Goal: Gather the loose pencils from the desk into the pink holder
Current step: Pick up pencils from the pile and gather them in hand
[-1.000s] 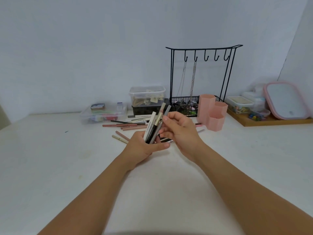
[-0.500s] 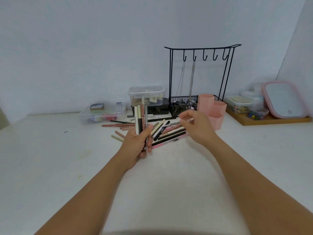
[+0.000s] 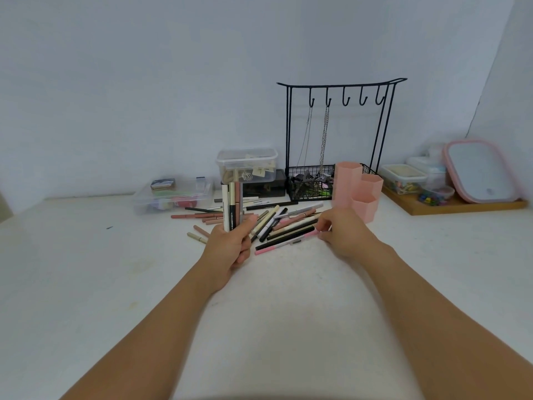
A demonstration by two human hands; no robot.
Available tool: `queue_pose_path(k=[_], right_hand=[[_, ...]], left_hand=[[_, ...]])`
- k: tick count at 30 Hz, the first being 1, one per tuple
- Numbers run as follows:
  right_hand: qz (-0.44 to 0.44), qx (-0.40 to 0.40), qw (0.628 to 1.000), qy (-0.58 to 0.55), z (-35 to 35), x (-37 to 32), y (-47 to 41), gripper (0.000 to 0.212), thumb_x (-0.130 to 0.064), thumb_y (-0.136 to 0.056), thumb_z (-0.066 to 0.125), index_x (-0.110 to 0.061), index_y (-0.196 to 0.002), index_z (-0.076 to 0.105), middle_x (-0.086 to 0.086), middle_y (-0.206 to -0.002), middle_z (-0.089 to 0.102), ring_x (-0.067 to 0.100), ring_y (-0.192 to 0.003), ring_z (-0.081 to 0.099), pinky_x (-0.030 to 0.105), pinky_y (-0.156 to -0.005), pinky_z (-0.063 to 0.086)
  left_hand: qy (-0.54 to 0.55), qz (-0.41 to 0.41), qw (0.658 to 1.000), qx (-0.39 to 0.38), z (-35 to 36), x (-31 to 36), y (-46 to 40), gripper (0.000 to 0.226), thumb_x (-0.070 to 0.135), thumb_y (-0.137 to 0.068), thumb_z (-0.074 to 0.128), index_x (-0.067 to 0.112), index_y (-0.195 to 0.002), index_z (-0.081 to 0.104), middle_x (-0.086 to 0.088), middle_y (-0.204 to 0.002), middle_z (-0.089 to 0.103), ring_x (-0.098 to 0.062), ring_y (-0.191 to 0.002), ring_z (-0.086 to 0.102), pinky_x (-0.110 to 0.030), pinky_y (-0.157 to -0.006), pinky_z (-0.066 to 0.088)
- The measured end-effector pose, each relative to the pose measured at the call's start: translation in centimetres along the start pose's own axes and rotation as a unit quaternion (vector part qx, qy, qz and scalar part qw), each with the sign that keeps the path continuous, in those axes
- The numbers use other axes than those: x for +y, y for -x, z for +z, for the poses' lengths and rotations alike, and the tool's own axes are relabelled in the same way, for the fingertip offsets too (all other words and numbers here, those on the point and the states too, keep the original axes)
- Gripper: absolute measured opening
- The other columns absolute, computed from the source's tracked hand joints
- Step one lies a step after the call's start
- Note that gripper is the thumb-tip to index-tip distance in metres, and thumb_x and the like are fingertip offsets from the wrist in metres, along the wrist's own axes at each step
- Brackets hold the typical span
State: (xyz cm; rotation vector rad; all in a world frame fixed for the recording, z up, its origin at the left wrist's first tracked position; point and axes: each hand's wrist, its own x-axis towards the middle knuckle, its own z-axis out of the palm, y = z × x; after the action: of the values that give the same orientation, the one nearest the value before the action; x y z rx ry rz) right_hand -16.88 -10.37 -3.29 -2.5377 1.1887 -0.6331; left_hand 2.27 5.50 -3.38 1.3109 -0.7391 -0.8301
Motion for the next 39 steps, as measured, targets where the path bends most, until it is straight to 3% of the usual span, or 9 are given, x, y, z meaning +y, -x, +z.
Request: queue_pose_path(k=[4, 9, 12, 17, 24, 30, 34, 36, 39], right_hand=[[0.006, -0.014, 1.0, -0.004, -0.4, -0.2, 0.0, 0.011, -0.006, -0.085, 0.074, -0.016, -0.079, 0.074, 0.004, -0.087, 0.069, 0.018, -0.078, 0.06, 0.023, -0.068, 0.041], [-0.045, -0.056, 0.997, -0.002, -1.1, -0.9, 0.1, 0.015, -0.008, -0.085, 0.074, -0.019, -0.075, 0.071, -0.001, -0.08, 0.066, 0.02, -0.076, 0.059, 0.024, -0.064, 0.044], [-0.079, -0.012, 0.988, -0.129, -2.1, -2.8, 0.8, 0.007, -0.014, -0.091, 0.07, -0.014, -0.084, 0.072, 0.003, -0.077, 0.068, 0.024, -0.07, 0.059, 0.035, -0.07, 0.052], [-0.039, -0.049, 0.844, -0.533, -2.3, -6.9, 2.2, 0.014, -0.003, -0.097, 0.059, -0.001, -0.109, 0.065, 0.01, -0.078, 0.068, 0.021, -0.072, 0.065, 0.027, -0.069, 0.06], [-0.021, -0.052, 0.79, -0.611, 0.0, -8.4, 2.6, 0.013, 0.004, -0.091, 0.064, 0.005, -0.104, 0.065, 0.018, -0.083, 0.072, 0.019, -0.069, 0.07, 0.025, -0.069, 0.06], [-0.032, -0.052, 0.809, -0.584, 1.8, -9.2, 3.1, 0.009, 0.005, -0.086, 0.07, -0.001, -0.094, 0.069, 0.009, -0.072, 0.072, 0.015, -0.062, 0.068, 0.026, -0.062, 0.058], [-0.039, -0.053, 0.808, -0.586, 2.0, -8.9, 2.9, 0.005, 0.003, -0.088, 0.07, 0.003, -0.093, 0.07, 0.01, -0.074, 0.073, 0.021, -0.063, 0.07, 0.032, -0.062, 0.061], [-0.052, -0.034, 0.845, -0.532, 2.2, -8.6, 2.5, 0.006, -0.009, -0.091, 0.07, -0.009, -0.094, 0.075, 0.009, -0.079, 0.073, 0.023, -0.071, 0.069, 0.039, -0.07, 0.063], [-0.071, 0.043, 0.932, -0.354, 2.4, -7.6, 1.7, 0.006, -0.02, -0.092, 0.069, -0.021, -0.093, 0.076, -0.001, -0.088, 0.075, 0.017, -0.076, 0.068, 0.026, -0.069, 0.056]], left_hand=[[-0.019, -0.011, 1.0, 0.007, 0.0, 0.1, 0.1, 0.042, 0.039, -0.093, 0.069, 0.02, -0.062, 0.048, 0.0, -0.051, 0.033, -0.013, -0.042, 0.027, -0.02, -0.036, 0.024], [-0.033, -0.002, 0.999, 0.005, -0.1, -0.1, -0.2, 0.038, 0.042, -0.088, 0.075, 0.015, -0.073, 0.052, 0.003, -0.048, 0.034, -0.012, -0.04, 0.027, -0.021, -0.038, 0.023], [-0.02, 0.014, 1.0, -0.017, -0.1, -0.2, 0.0, 0.039, 0.041, -0.08, 0.079, 0.013, -0.079, 0.053, 0.006, -0.047, 0.033, -0.01, -0.041, 0.024, -0.019, -0.037, 0.023], [-0.019, 0.047, 0.996, -0.078, -0.2, -0.1, 0.4, 0.044, 0.042, -0.061, 0.082, 0.013, -0.075, 0.053, 0.004, -0.051, 0.038, -0.01, -0.042, 0.029, -0.017, -0.036, 0.026], [-0.059, 0.044, 0.991, -0.108, -0.3, -0.3, 0.6, 0.035, 0.025, -0.065, 0.087, 0.013, -0.074, 0.056, 0.004, -0.051, 0.04, -0.011, -0.043, 0.032, -0.019, -0.039, 0.025], [-0.046, 0.033, 0.99, -0.131, -0.2, -0.2, 0.6, 0.031, 0.029, -0.07, 0.083, 0.011, -0.076, 0.058, -0.002, -0.051, 0.042, -0.014, -0.044, 0.037, -0.022, -0.042, 0.031], [-0.093, 0.016, 0.988, -0.124, -0.2, -0.1, 0.7, 0.025, 0.02, -0.09, 0.075, 0.011, -0.079, 0.054, -0.004, -0.05, 0.047, -0.016, -0.041, 0.045, -0.021, -0.039, 0.029], [-0.07, 0.02, 0.993, -0.097, 0.1, -0.1, 0.6, 0.026, 0.023, -0.094, 0.07, 0.012, -0.08, 0.051, -0.003, -0.051, 0.041, -0.015, -0.04, 0.038, -0.021, -0.037, 0.028], [-0.02, 0.04, 0.999, -0.029, 0.3, -0.2, 0.2, 0.023, 0.027, -0.093, 0.071, 0.011, -0.087, 0.056, 0.001, -0.051, 0.037, -0.012, -0.042, 0.031, -0.021, -0.038, 0.028]])
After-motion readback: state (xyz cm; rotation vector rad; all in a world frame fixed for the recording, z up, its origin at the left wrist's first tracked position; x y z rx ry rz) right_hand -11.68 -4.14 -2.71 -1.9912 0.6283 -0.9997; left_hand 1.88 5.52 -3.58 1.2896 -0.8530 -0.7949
